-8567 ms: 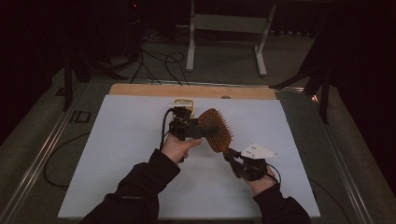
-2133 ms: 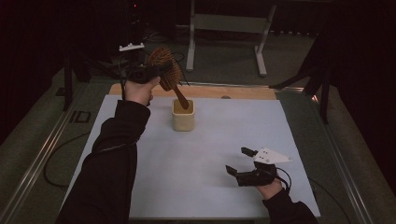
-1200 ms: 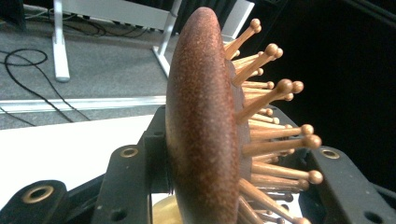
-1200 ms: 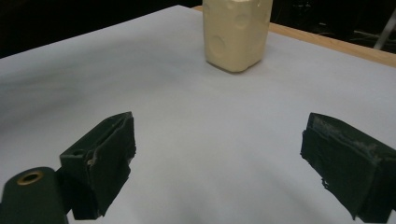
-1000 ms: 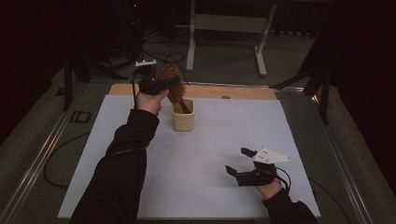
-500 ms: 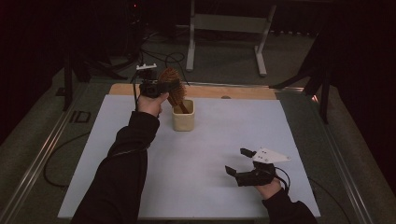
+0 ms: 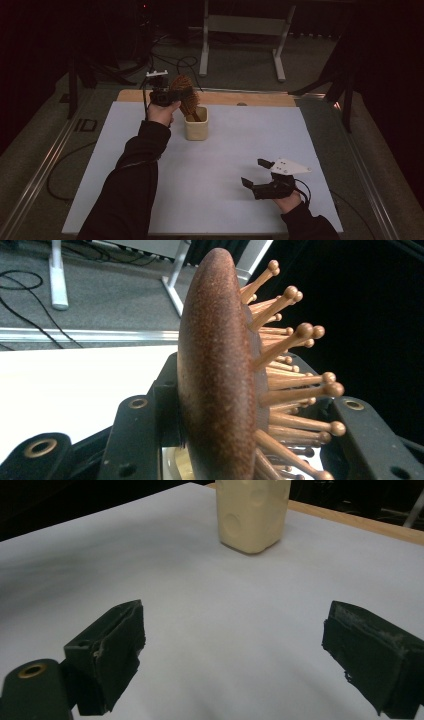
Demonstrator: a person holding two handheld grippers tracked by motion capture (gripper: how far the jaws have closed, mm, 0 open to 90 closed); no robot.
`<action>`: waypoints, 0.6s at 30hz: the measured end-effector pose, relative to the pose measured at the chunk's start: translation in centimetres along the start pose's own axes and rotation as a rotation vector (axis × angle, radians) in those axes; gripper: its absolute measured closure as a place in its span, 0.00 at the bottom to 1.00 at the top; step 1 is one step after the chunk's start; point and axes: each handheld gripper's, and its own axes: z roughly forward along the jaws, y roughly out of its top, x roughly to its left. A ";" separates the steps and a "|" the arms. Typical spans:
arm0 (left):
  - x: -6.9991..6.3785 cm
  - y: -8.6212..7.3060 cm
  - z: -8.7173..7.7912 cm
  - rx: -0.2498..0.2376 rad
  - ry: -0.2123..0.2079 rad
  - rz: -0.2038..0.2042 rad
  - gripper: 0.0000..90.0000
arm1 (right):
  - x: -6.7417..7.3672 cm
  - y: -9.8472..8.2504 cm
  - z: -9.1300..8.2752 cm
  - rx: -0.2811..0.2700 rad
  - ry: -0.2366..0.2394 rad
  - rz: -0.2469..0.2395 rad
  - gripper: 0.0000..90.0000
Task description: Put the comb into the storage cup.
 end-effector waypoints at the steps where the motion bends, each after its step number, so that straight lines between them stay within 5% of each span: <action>1: 0.0 -0.1 0.0 0.001 -0.001 0.001 0.59 | 0.0 0.0 0.0 0.000 0.000 -0.001 0.11; 18: 0.7 -0.7 0.3 0.012 -0.013 -0.005 0.59 | 0.1 0.0 0.1 0.007 0.001 0.000 0.11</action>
